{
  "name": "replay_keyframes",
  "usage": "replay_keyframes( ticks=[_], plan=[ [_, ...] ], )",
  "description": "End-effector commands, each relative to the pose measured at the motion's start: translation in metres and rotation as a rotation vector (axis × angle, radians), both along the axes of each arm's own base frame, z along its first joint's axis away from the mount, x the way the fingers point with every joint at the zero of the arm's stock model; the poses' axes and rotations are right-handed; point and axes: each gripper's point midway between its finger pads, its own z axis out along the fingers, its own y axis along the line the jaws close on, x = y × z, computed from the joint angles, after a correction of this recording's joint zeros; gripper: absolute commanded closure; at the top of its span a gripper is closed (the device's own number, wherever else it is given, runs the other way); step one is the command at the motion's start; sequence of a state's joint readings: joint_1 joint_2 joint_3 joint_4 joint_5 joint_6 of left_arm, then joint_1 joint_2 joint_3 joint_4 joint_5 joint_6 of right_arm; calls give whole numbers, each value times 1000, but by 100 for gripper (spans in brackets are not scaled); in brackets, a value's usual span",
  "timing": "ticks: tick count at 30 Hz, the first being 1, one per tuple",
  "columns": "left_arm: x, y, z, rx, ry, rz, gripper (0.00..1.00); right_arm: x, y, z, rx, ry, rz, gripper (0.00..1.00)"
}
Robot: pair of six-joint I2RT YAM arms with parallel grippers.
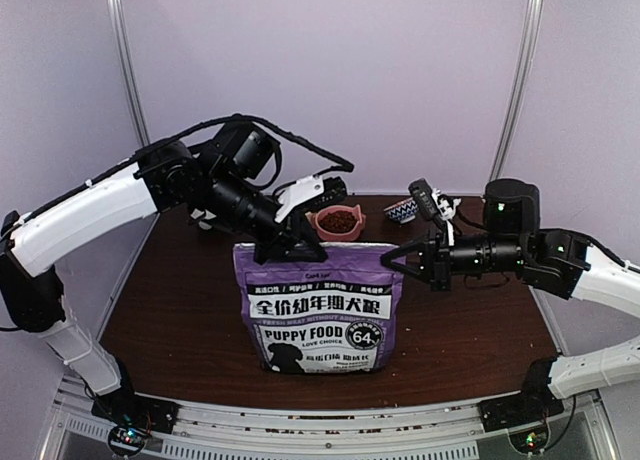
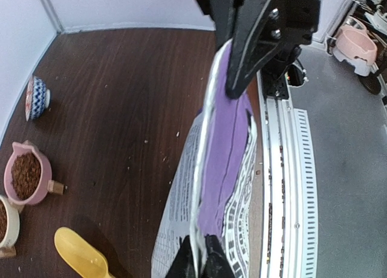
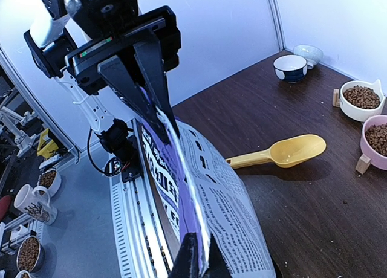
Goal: Serve the pet food
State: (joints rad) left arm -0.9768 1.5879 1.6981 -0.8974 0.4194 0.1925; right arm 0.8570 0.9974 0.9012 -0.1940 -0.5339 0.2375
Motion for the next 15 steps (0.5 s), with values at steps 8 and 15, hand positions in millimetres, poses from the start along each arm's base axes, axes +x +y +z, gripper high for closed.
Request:
replay_keyframes(
  ticks=[8,15],
  plan=[
    [42,57,-2,54,-52,227,80,41,-42,35,27,-89,-290,100],
    [75,83,36,-196,-76,406,40,88,-88,19,-48,-33,-602,100]
  ],
)
